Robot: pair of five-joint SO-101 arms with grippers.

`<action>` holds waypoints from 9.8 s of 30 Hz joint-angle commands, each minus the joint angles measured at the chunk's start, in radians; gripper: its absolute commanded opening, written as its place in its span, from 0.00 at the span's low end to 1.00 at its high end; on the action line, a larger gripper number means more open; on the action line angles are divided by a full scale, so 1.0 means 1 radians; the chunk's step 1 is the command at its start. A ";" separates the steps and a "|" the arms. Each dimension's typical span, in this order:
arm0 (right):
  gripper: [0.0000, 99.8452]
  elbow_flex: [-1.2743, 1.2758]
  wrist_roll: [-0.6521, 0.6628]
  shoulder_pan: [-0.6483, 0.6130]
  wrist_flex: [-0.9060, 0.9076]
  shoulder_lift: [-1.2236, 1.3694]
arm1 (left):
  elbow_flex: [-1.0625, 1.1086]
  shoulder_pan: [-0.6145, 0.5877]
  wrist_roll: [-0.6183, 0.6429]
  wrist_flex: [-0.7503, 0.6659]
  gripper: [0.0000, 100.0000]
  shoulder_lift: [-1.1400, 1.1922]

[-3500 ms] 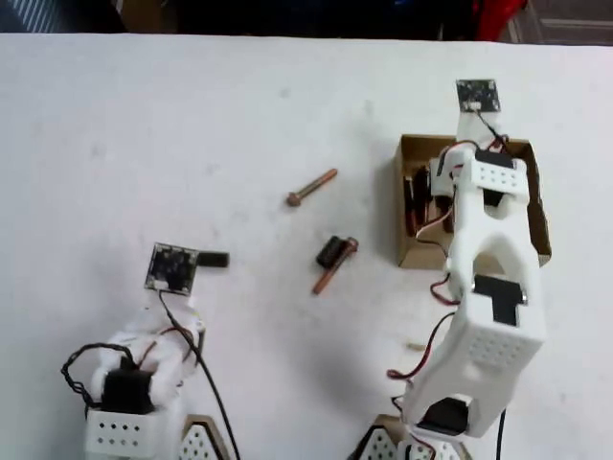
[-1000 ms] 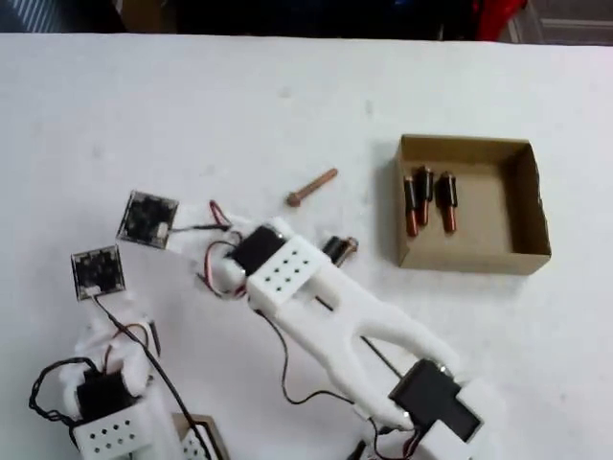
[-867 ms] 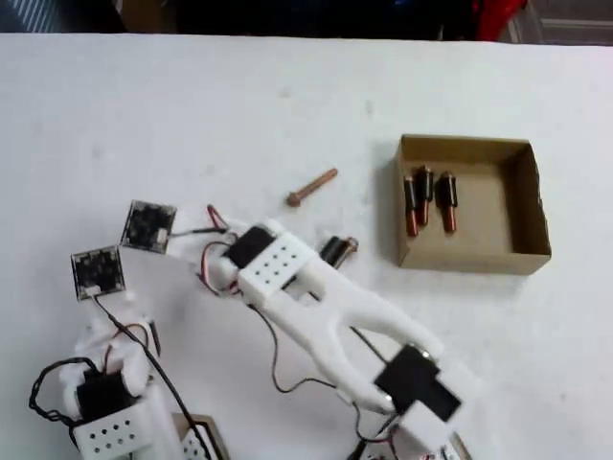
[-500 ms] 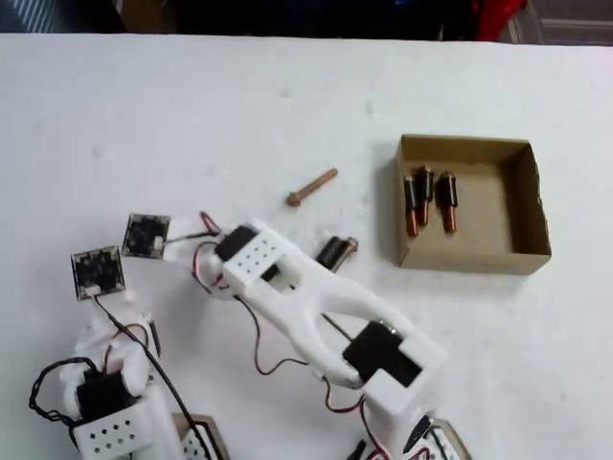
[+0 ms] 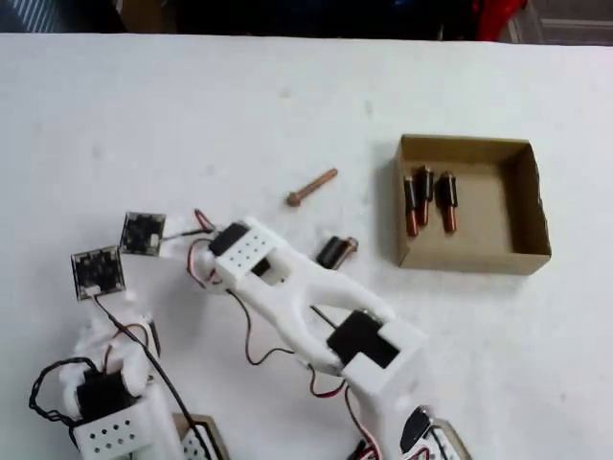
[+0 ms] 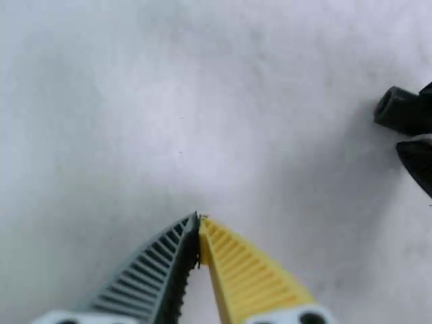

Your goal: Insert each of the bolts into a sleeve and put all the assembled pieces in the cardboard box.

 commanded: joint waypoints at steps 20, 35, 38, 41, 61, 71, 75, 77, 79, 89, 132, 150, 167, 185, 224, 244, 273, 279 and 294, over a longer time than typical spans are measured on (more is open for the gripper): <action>0.03 -0.034 0.005 0.094 -0.004 -0.010 | -0.002 -0.005 -0.003 0.008 0.02 -0.008; 0.03 -0.026 -0.206 0.150 0.295 -0.326 | -0.002 -0.005 -0.003 0.008 0.02 -0.008; 0.03 -0.026 -0.250 0.180 0.337 -0.389 | -0.002 -0.005 -0.003 0.008 0.02 -0.008; 0.03 -0.025 -0.285 0.196 0.383 -0.429 | -0.002 -0.005 -0.003 0.008 0.02 -0.008; 0.04 0.388 -0.292 0.229 0.116 -0.433 | -0.002 -0.005 -0.003 0.008 0.02 -0.008; 0.11 0.394 -0.292 0.216 0.133 -0.433 | -0.002 -0.005 -0.003 0.008 0.02 -0.008; 0.11 0.388 -0.292 0.202 0.133 -0.433 | -0.002 -0.005 -0.003 0.008 0.02 -0.008; 0.11 0.371 -0.292 0.200 0.133 -0.430 | -0.002 -0.005 -0.003 0.008 0.02 -0.008; 0.11 0.348 -0.292 0.203 0.137 -0.406 | -0.002 -0.005 -0.003 0.008 0.02 -0.008; 0.11 0.224 -0.298 0.223 0.168 -0.216 | -0.002 -0.005 -0.003 0.008 0.02 -0.008; 0.02 0.244 -0.299 0.484 0.590 -1.147 | -0.002 0.001 -0.002 -0.083 0.02 -0.008; 0.02 0.580 -0.299 0.585 0.582 -1.557 | -0.008 0.088 -0.488 -0.201 0.02 -0.008; 0.02 0.914 -0.367 0.651 0.378 -1.896 | -0.387 0.168 -0.494 0.124 0.02 -0.002; 0.02 1.137 -0.434 0.654 0.320 -2.195 | -0.414 0.263 -0.493 0.095 0.02 0.001; 0.02 1.260 -0.436 0.794 0.274 -2.198 | -1.103 0.975 -0.178 -0.189 0.02 1.411; 0.02 1.272 -0.428 0.928 0.268 -2.198 | -1.553 1.086 -0.071 -0.193 0.02 1.971; 0.02 1.272 -0.427 0.928 0.269 -2.198 | -1.768 1.098 -0.071 -0.204 0.09 2.315; 0.02 1.272 -0.427 0.926 0.269 -2.198 | -1.804 1.093 -0.071 -0.210 0.14 2.362; 0.02 1.274 -0.427 0.926 0.271 -2.198 | -1.932 1.089 -0.072 -0.117 0.14 2.474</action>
